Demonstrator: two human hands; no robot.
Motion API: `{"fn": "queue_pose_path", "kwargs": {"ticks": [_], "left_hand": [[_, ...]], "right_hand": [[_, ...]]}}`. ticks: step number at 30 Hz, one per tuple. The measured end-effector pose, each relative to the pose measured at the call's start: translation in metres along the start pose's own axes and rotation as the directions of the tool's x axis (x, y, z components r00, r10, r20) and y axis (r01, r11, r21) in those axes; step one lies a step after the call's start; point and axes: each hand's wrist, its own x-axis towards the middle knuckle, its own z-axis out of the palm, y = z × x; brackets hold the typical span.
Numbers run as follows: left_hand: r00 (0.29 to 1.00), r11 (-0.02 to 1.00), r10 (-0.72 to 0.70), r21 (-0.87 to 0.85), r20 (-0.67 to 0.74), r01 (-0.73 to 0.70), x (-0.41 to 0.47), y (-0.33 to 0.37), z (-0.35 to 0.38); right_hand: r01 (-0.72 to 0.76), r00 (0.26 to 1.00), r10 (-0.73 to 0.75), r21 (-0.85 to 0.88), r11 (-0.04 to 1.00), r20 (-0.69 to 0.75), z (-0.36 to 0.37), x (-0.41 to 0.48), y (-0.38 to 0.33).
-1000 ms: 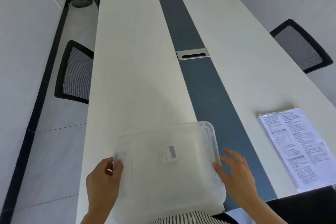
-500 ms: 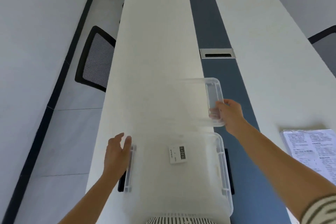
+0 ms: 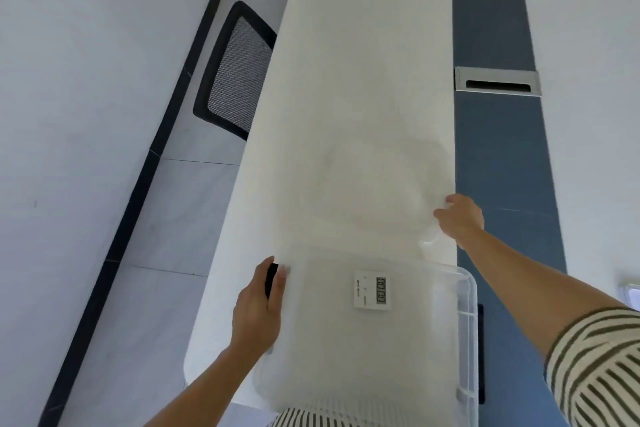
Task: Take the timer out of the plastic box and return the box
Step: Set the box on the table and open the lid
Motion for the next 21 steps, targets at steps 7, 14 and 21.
{"fn": "queue_pose_path", "kwargs": {"ticks": [7, 14, 21], "left_hand": [[1.000, 0.998, 0.021, -0.055, -0.011, -0.021, -0.002, 0.000, 0.001], [1.000, 0.996, 0.010, -0.094, 0.009, -0.010, 0.000, -0.004, 0.003], [1.000, 0.996, -0.014, -0.088, 0.011, 0.015, 0.000, -0.005, 0.003]], "right_hand": [[0.397, 0.909, -0.354, 0.203, 0.895, -0.219, -0.038, -0.083, -0.016], [0.779, 0.627, -0.729, -0.214, 0.590, 0.273, 0.023, -0.195, 0.009], [0.641, 0.757, -0.536, -0.589, 0.492, 0.375, 0.094, -0.158, 0.043]]}}
